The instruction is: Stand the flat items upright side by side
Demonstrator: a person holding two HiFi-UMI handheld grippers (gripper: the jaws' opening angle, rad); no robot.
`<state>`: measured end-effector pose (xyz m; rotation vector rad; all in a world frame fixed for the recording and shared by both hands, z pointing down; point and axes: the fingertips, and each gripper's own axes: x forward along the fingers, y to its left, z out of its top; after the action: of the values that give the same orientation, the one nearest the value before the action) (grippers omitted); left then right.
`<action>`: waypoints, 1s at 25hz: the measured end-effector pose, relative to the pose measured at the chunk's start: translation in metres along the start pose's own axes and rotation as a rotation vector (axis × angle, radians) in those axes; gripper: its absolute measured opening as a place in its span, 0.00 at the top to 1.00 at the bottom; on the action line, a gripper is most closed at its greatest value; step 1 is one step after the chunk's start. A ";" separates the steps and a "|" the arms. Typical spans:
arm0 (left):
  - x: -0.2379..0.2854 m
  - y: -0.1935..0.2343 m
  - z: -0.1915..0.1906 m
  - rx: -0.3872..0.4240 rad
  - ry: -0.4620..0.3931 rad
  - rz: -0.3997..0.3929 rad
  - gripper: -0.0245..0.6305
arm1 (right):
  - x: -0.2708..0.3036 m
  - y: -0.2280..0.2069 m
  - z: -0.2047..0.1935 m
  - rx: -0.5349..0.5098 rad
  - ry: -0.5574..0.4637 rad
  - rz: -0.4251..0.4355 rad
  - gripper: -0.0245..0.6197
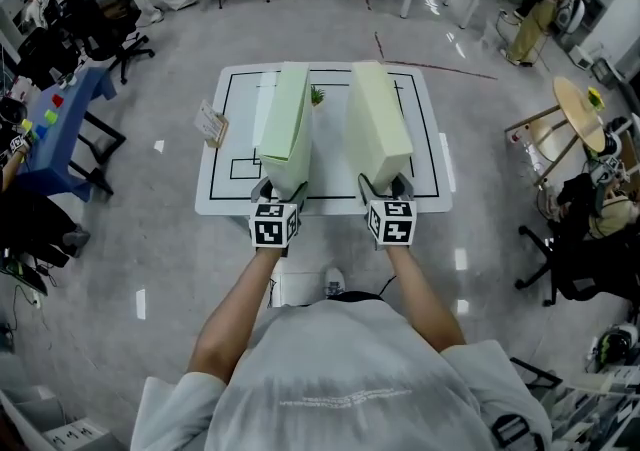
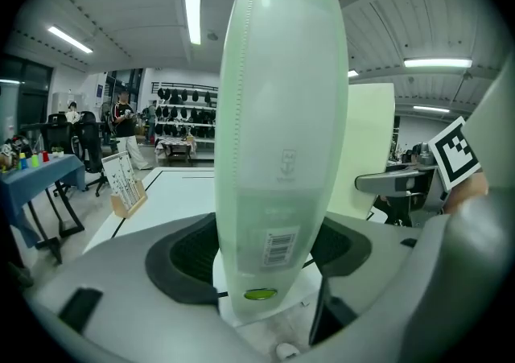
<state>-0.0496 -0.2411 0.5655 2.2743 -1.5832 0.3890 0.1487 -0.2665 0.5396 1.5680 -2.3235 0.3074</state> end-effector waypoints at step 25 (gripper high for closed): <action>0.000 -0.041 -0.003 0.061 0.030 -0.190 0.42 | -0.001 0.072 0.004 0.001 0.031 0.258 0.43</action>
<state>-0.0111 -0.2269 0.5628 2.4274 -1.3433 0.4239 0.0817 -0.2402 0.5360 1.2532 -2.5030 0.3898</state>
